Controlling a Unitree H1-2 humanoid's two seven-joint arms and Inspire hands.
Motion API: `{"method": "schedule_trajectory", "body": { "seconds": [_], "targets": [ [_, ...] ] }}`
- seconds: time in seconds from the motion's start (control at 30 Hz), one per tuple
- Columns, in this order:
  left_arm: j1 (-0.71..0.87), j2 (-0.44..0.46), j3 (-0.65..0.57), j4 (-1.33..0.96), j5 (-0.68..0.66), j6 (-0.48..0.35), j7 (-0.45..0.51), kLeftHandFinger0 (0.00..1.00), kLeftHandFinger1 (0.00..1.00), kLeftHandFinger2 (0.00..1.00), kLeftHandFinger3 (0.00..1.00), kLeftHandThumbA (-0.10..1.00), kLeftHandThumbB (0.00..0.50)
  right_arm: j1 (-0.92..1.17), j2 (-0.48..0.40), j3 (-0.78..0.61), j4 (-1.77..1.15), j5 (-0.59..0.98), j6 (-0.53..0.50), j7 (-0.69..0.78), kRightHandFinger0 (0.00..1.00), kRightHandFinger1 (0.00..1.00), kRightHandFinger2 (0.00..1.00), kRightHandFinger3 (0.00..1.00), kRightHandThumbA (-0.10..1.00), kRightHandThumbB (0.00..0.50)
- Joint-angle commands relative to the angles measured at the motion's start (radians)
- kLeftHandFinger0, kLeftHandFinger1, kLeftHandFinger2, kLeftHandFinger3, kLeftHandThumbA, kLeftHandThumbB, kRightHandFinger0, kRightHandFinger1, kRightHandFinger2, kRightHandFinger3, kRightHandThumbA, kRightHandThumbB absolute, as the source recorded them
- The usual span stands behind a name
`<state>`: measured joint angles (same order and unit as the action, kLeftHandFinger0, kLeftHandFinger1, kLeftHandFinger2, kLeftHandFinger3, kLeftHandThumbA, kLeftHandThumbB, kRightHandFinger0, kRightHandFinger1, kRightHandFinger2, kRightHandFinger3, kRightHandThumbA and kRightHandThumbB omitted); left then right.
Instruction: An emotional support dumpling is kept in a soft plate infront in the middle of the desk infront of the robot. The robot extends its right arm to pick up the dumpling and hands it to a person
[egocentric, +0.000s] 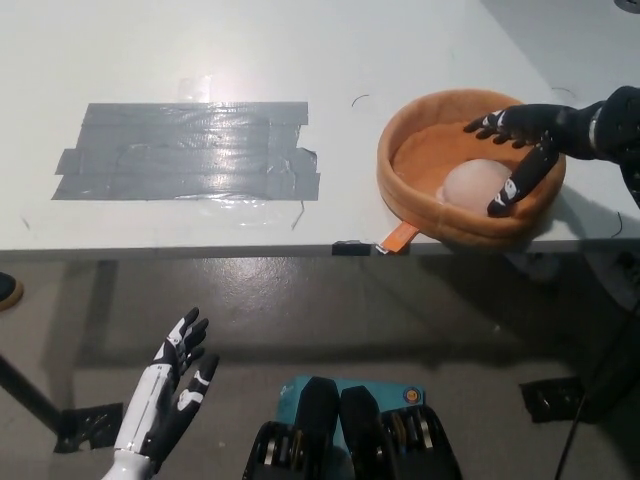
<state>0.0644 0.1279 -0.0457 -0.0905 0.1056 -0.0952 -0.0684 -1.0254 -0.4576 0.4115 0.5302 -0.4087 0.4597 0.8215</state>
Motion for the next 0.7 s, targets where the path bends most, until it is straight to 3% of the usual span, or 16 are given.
{"method": "schedule_trajectory", "body": {
  "seconds": [0.0,0.3,0.37,0.47,0.67],
  "targets": [
    [-0.004,0.013,-0.004,-0.03,0.004,-0.02,-0.01,1.0,1.0,1.0,1.0,0.81,0.108,-0.059,0.005,0.001,0.037,0.016,-0.053,-0.005,1.0,1.0,1.0,1.0,0.94,0.303],
    [-0.003,0.014,-0.008,-0.031,0.005,-0.023,-0.012,1.0,1.0,1.0,1.0,0.81,0.104,-0.038,0.02,0.0,0.094,-0.002,-0.091,-0.052,1.0,1.0,1.0,1.0,0.96,0.282],
    [-0.005,0.013,-0.009,-0.027,0.0,-0.025,-0.013,1.0,1.0,1.0,1.0,0.81,0.112,-0.036,0.034,-0.015,0.115,0.006,-0.077,-0.07,1.0,1.0,1.0,1.0,0.92,0.286],
    [-0.007,0.009,-0.01,-0.043,-0.003,-0.004,-0.015,1.0,1.0,1.0,1.0,0.81,0.11,-0.029,0.05,-0.04,0.135,0.032,-0.089,-0.086,1.0,1.0,1.0,1.0,0.86,0.244],
    [-0.009,0.008,-0.01,-0.046,-0.002,-0.004,-0.017,1.0,1.0,1.0,1.0,0.81,0.115,-0.032,0.069,-0.021,0.175,-0.007,-0.162,-0.144,1.0,1.0,1.0,1.0,0.92,0.287]
  ]
}}
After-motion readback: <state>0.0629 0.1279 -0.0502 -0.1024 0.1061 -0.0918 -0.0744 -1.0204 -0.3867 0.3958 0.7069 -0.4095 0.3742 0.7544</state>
